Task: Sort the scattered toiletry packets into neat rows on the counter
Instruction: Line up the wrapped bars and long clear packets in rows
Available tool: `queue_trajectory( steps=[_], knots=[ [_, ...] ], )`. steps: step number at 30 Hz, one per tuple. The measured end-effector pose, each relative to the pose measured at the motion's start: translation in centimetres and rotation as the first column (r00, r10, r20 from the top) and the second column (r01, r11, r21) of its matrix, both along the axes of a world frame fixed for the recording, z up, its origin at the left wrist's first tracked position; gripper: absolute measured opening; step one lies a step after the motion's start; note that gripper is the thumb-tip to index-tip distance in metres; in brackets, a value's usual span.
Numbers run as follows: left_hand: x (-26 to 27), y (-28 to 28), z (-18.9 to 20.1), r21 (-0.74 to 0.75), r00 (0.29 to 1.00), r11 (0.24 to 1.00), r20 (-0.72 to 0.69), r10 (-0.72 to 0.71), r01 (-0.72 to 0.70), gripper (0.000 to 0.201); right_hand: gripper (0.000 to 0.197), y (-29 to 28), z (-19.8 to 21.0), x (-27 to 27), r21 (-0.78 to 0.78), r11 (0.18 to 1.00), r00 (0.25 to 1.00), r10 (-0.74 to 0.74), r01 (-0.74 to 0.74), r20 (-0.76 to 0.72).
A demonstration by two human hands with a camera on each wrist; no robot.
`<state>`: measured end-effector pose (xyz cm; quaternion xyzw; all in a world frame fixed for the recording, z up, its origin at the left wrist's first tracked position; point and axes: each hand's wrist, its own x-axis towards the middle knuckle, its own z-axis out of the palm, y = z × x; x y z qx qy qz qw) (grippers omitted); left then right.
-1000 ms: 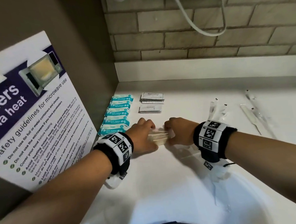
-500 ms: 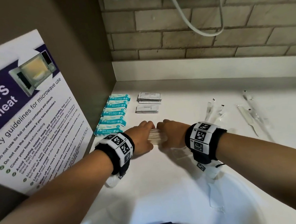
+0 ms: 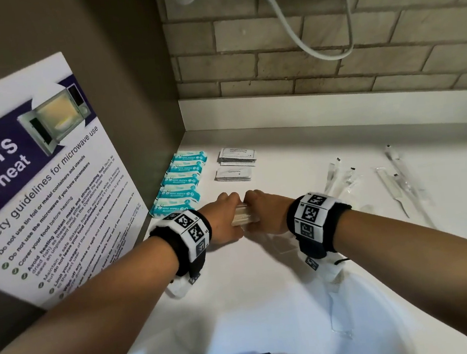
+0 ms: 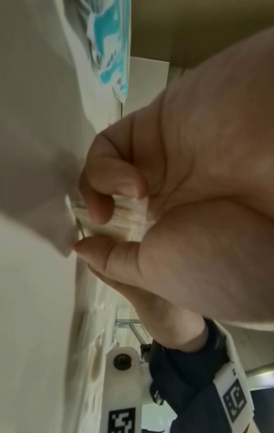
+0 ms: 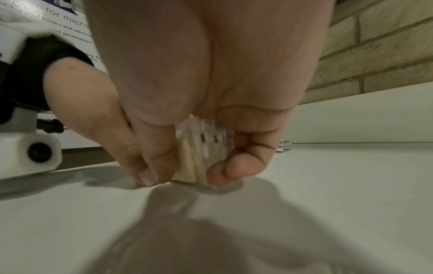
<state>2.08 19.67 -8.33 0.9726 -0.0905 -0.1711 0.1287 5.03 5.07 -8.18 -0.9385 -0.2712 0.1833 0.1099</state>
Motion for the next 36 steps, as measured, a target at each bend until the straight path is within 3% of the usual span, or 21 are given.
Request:
queue_trajectory(
  steps=[4,11,19,24,28,36],
  knots=[
    [0.3,0.6,0.2,-0.117,0.999,0.993,0.037,0.038,-0.033,0.050,0.045,-0.2,0.3,0.7,0.068,0.998,1.000,-0.007,0.009,-0.026],
    [0.6,1.1,0.0,-0.140,0.996,0.989,0.079,0.050,-0.039,0.045,0.050,-0.4,0.6,0.8,0.093,0.996,0.999,0.007,-0.004,-0.035],
    [1.0,0.7,-0.1,-0.003,0.986,1.000,0.166,0.014,-0.014,0.034,0.039,-1.2,1.1,0.8,0.135,0.991,0.999,-0.021,0.025,-0.033],
    [0.9,0.9,-0.5,0.077,0.990,0.997,0.142,-0.013,0.002,0.040,0.034,-1.6,1.1,1.1,0.253,0.966,0.998,-0.043,0.056,-0.055],
    [1.2,1.1,-0.6,0.086,0.994,0.996,0.109,-0.022,0.013,0.044,0.023,-1.7,0.8,1.4,0.367,0.925,0.992,-0.067,0.103,-0.109],
    [1.3,1.1,-0.7,0.032,0.993,0.999,0.116,-0.006,0.002,0.048,0.005,-1.0,0.3,1.6,0.413,0.902,0.993,-0.105,0.122,-0.062]
  ],
)
